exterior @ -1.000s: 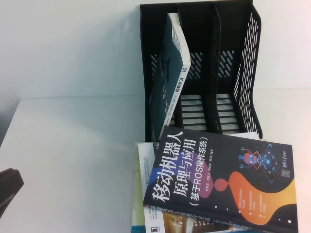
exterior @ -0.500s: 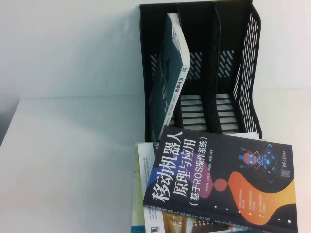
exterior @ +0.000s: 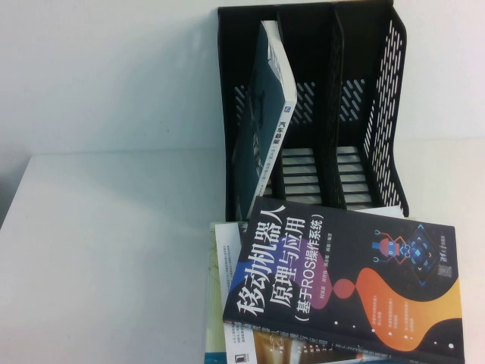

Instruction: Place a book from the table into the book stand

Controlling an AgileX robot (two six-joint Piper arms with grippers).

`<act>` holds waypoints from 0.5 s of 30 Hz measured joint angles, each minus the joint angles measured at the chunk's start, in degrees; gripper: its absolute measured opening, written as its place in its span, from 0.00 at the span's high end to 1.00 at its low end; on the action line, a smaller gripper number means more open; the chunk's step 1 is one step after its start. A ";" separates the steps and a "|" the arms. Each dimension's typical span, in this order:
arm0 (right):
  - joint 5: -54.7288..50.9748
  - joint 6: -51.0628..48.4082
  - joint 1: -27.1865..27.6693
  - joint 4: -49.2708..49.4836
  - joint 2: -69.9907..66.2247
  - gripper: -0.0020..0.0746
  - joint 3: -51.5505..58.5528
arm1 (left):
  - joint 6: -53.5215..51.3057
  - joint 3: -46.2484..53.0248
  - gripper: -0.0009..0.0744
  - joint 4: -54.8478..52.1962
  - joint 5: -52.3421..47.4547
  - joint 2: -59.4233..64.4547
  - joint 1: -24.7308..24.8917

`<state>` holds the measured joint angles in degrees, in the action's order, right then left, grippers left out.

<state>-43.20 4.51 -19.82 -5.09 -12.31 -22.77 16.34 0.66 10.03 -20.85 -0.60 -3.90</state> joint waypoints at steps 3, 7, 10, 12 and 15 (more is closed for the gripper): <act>0.09 0.00 0.00 0.00 0.00 0.98 0.00 | 0.12 -0.09 0.99 0.49 -0.23 0.00 0.00; 0.09 0.00 0.00 0.00 0.00 0.98 0.00 | 0.12 -0.09 0.99 0.62 -0.23 0.00 0.00; 0.09 0.00 0.00 0.00 0.00 0.98 0.00 | 0.12 -0.09 0.99 0.66 -0.23 0.00 0.00; 0.09 0.00 0.00 0.00 0.00 0.98 0.00 | 0.12 -0.09 0.99 0.75 -0.23 0.00 0.00; 0.09 0.00 0.00 0.00 0.00 0.98 0.00 | 0.12 -0.09 0.99 0.75 -0.23 0.00 0.00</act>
<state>-43.12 4.51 -19.82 -5.09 -12.31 -22.77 16.46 0.57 10.78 -21.08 -0.60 -3.90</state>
